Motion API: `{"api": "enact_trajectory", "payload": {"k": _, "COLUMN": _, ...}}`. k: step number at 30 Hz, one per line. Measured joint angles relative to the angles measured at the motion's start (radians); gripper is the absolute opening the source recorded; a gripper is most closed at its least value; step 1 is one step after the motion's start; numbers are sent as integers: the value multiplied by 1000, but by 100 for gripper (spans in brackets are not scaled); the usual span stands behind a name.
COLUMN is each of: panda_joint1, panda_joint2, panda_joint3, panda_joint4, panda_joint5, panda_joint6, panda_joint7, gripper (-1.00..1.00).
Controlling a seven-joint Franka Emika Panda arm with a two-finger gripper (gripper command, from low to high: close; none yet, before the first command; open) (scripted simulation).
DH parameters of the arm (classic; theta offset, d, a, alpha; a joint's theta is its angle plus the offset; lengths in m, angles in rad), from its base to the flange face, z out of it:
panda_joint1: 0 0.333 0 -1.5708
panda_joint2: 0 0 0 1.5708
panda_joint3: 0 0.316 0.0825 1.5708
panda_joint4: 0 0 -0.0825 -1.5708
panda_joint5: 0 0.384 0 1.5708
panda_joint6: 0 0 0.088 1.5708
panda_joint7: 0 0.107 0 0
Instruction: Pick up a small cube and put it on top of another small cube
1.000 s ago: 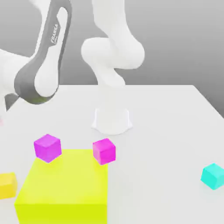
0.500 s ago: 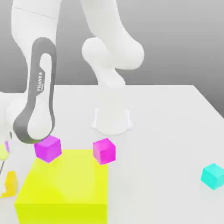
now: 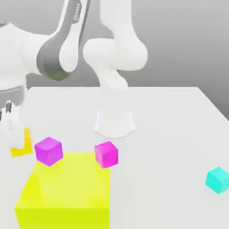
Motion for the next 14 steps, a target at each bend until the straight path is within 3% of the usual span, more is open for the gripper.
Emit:
{"api": "enact_trajectory", "payload": {"k": 5, "panda_joint1": 8, "panda_joint2": -179, "panda_joint3": 39, "panda_joint4": -75, "panda_joint5": -28, "panda_joint6": -104, "panda_joint7": 4, "gripper": -100}}
{"api": "enact_trajectory", "payload": {"k": 10, "panda_joint1": 11, "panda_joint2": -87, "panda_joint3": 39, "panda_joint4": -142, "panda_joint5": -25, "panda_joint6": 54, "panda_joint7": -4, "gripper": -100}}
{"api": "enact_trajectory", "payload": {"k": 11, "panda_joint1": 11, "panda_joint2": -70, "panda_joint3": 39, "panda_joint4": -150, "panda_joint5": -24, "panda_joint6": 79, "panda_joint7": -5, "gripper": 100}}
{"api": "enact_trajectory", "payload": {"k": 14, "panda_joint1": 11, "panda_joint2": -70, "panda_joint3": 39, "panda_joint4": -150, "panda_joint5": -24, "panda_joint6": 79, "panda_joint7": -5, "gripper": 100}}
